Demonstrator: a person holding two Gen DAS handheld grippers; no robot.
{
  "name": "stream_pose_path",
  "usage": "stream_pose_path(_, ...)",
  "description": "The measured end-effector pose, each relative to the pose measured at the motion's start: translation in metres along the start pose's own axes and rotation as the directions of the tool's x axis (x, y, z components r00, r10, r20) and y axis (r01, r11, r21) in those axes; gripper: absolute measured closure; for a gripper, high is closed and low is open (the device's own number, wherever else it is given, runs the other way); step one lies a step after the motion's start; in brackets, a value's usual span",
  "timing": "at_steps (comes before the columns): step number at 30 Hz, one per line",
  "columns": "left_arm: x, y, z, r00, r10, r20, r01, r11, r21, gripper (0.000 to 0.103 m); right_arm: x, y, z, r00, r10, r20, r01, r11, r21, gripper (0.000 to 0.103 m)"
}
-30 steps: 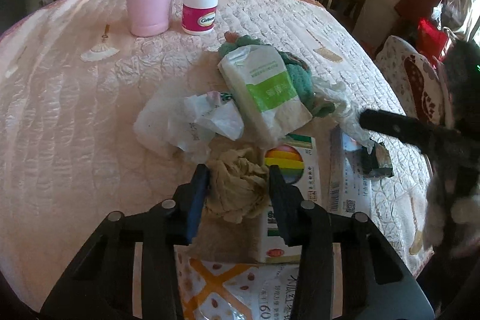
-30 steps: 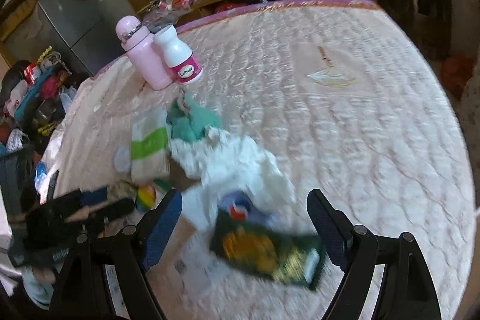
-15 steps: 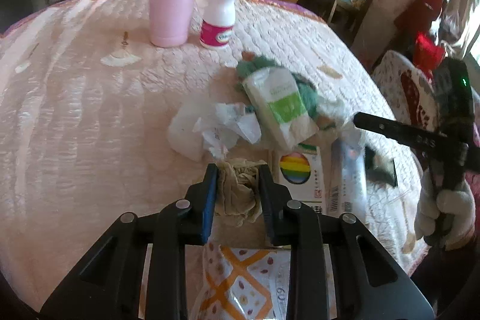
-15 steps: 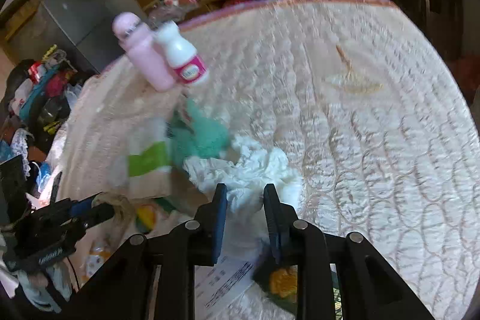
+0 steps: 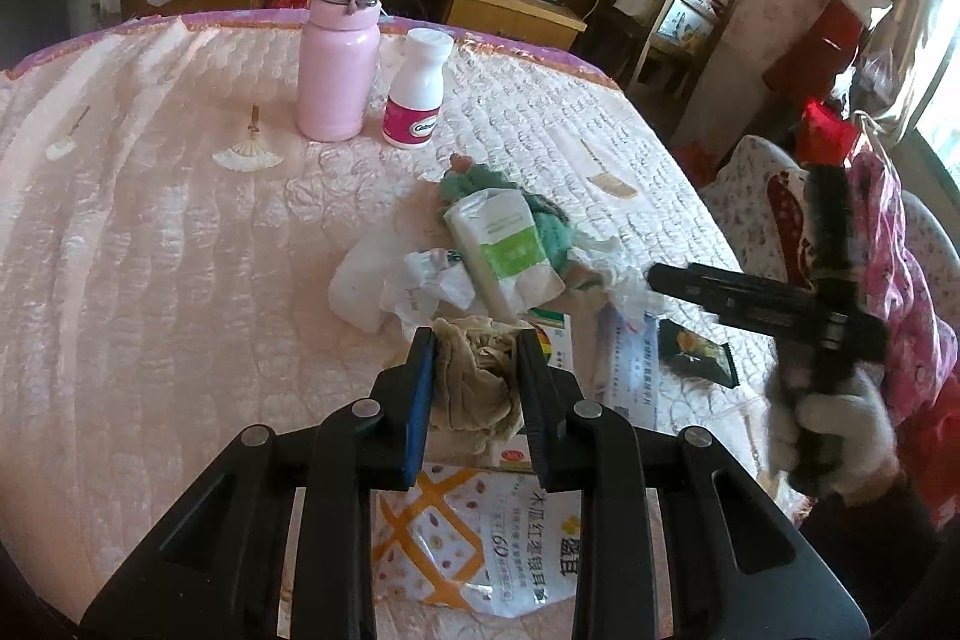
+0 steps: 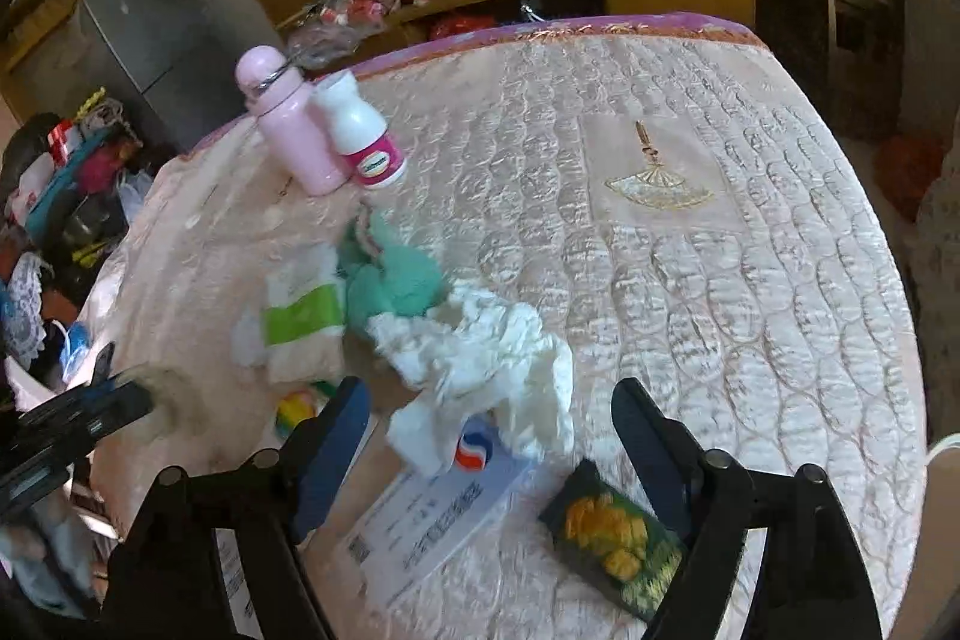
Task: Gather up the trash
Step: 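Grasp the crumpled beige wrapper with the left tool while the right tool grasps white tissue, then carry the wrapper and tissue with both tools over the white bucket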
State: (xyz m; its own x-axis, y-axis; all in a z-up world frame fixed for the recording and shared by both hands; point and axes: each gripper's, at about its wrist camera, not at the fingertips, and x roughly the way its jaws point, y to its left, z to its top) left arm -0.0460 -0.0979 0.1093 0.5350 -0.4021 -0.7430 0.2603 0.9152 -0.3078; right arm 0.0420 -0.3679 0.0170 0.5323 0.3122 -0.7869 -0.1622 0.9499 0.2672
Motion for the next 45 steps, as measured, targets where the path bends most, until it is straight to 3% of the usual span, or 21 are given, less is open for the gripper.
stream_pose_path(6,-0.009,-0.003,0.0,1.0,-0.007,0.011,0.007,1.0,0.006,0.079,0.051,-0.013,0.006,0.998,-0.037,-0.057,0.04,0.998,0.046,0.035)
stream_pose_path(7,-0.009,-0.003,0.0,1.0,-0.008,0.012,0.008,1.0,0.008,0.079,0.049,-0.01,0.006,0.998,-0.064,-0.021,0.064,0.998,0.005,0.052)
stream_pose_path(8,-0.01,-0.004,0.0,1.0,-0.009,0.013,0.009,1.0,0.01,0.079,0.051,-0.009,0.006,0.997,-0.07,-0.039,0.069,0.998,-0.009,0.069)
stream_pose_path(11,-0.011,-0.007,0.0,1.0,-0.018,0.014,0.018,1.0,0.01,0.079,0.033,-0.013,0.002,0.998,-0.057,-0.01,0.057,0.998,-0.005,0.078)
stream_pose_path(19,-0.019,-0.031,0.005,0.997,-0.076,0.031,0.076,0.997,0.012,0.079,-0.056,-0.02,-0.01,0.992,0.004,0.124,-0.005,1.0,0.009,0.079)
stream_pose_path(27,-0.016,-0.089,0.006,0.992,-0.126,0.017,0.124,0.989,0.084,0.079,-0.115,-0.029,-0.046,0.986,-0.001,0.166,-0.002,1.0,0.022,0.079)
stream_pose_path(35,0.004,-0.156,0.002,0.984,-0.176,-0.02,0.177,0.97,0.165,0.079,-0.157,-0.076,-0.079,0.98,-0.089,0.177,0.073,0.993,0.094,0.079)
stream_pose_path(45,0.043,-0.259,-0.015,0.971,-0.226,-0.074,0.238,0.927,0.291,0.079,-0.205,-0.156,-0.122,0.959,-0.227,0.167,0.188,0.956,0.224,0.079)
